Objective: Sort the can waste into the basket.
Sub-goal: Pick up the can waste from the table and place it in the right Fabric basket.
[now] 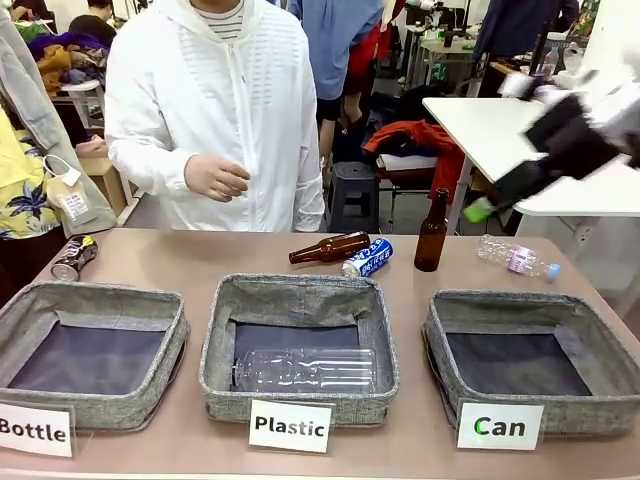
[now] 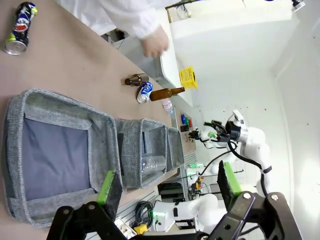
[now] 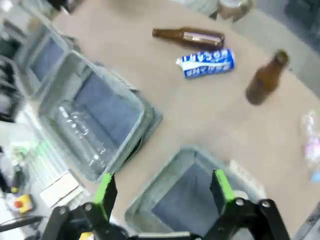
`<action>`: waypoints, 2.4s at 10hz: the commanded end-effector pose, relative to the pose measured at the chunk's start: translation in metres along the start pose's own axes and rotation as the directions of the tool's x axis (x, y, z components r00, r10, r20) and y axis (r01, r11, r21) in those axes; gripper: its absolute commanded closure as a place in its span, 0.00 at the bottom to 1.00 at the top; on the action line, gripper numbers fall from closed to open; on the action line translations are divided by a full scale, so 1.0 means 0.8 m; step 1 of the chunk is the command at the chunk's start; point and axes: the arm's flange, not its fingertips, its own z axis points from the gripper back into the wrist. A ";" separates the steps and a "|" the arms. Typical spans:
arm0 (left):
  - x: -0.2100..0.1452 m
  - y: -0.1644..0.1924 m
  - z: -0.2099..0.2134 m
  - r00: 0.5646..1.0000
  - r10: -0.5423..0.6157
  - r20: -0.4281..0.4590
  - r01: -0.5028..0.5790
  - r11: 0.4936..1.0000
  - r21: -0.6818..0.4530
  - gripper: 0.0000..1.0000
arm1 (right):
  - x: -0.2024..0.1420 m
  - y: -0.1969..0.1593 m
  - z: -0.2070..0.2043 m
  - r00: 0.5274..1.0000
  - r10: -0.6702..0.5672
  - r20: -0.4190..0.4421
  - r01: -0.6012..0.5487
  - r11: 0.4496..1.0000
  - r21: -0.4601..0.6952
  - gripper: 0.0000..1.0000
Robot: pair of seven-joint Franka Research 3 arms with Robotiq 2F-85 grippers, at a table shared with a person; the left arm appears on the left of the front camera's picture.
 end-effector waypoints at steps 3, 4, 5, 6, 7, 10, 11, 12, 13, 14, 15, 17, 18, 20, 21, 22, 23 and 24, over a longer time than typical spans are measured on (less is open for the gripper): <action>-0.001 -0.001 0.001 1.000 -0.023 0.004 0.023 1.000 -0.018 0.00 | 0.118 0.008 -0.107 0.994 -0.014 -0.107 -0.016 0.960 -0.280 0.00; -0.001 -0.001 0.001 1.000 -0.023 0.004 0.023 1.000 -0.018 0.00 | 0.128 0.002 -0.124 0.995 -0.011 -0.102 -0.019 0.958 -0.288 0.00; -0.001 -0.001 0.001 1.000 -0.023 0.004 0.023 1.000 -0.018 0.00 | 0.125 0.002 -0.128 0.997 -0.018 -0.081 -0.004 0.962 -0.274 0.00; -0.001 -0.001 0.001 1.000 -0.023 0.004 0.023 1.000 -0.018 0.00 | 0.115 0.006 -0.116 0.998 -0.037 -0.056 0.021 0.962 -0.273 0.00; -0.001 -0.001 0.001 1.000 -0.023 0.004 0.023 1.000 -0.018 0.00 | 0.096 0.016 -0.088 0.986 -0.143 -0.082 0.112 0.947 -0.300 0.00; -0.001 -0.001 0.001 1.000 -0.023 0.004 0.023 1.000 -0.018 0.00 | 0.116 0.002 -0.112 0.996 -0.052 -0.079 0.029 0.964 -0.264 0.00; -0.001 -0.001 0.001 1.000 -0.023 0.004 0.023 1.000 -0.018 0.00 | 0.129 -0.019 -0.114 0.987 0.117 -0.110 -0.139 0.965 -0.221 0.00; -0.001 -0.001 0.001 1.000 -0.023 0.004 0.023 1.000 -0.018 0.00 | 0.143 -0.036 -0.119 0.912 0.399 -0.090 -0.405 0.913 -0.047 0.00; -0.001 -0.001 0.001 1.000 -0.023 0.004 0.023 1.000 -0.018 0.00 | 0.144 -0.051 -0.124 0.772 0.620 -0.143 -0.617 0.784 0.071 0.00; -0.001 -0.001 0.001 1.000 -0.023 0.004 0.023 1.000 -0.018 0.00 | 0.145 -0.055 -0.128 0.590 0.799 -0.111 -0.776 0.600 0.193 0.00; -0.001 -0.001 0.001 1.000 -0.023 0.004 0.023 1.000 -0.018 0.00 | 0.148 -0.056 -0.131 0.406 0.913 -0.042 -0.865 0.398 0.304 0.00; -0.001 -0.001 0.001 1.000 -0.023 0.004 0.023 1.000 -0.018 0.00 | 0.137 -0.057 -0.143 0.146 0.989 0.026 -0.894 0.121 0.431 0.00; -0.001 -0.001 0.001 1.000 -0.023 0.004 0.023 1.000 -0.018 0.00 | 0.136 -0.061 -0.146 0.074 0.992 0.098 -0.913 0.028 0.406 0.00; -0.001 -0.001 0.001 1.000 -0.023 0.004 0.023 1.000 -0.018 0.00 | 0.138 -0.056 -0.156 0.092 0.995 0.043 -0.947 0.074 0.312 0.00; -0.001 -0.001 0.001 1.000 -0.023 0.004 0.023 1.000 -0.018 0.00 | 0.139 -0.049 -0.161 0.140 0.990 -0.011 -0.964 0.139 0.229 0.00; -0.001 -0.001 0.001 1.000 -0.023 0.004 0.023 1.000 -0.018 0.00 | 0.145 -0.043 -0.155 0.409 0.909 -0.081 -0.909 0.413 0.049 0.00; -0.001 -0.001 0.001 1.000 -0.023 0.004 0.023 1.000 -0.018 0.00 | 0.135 -0.047 -0.157 0.154 0.988 -0.003 -0.939 0.147 0.310 0.00; -0.001 -0.001 0.001 1.000 -0.023 0.004 0.023 1.000 -0.018 0.00 | 0.126 -0.054 -0.135 0.224 0.974 0.027 -0.939 0.208 0.272 0.00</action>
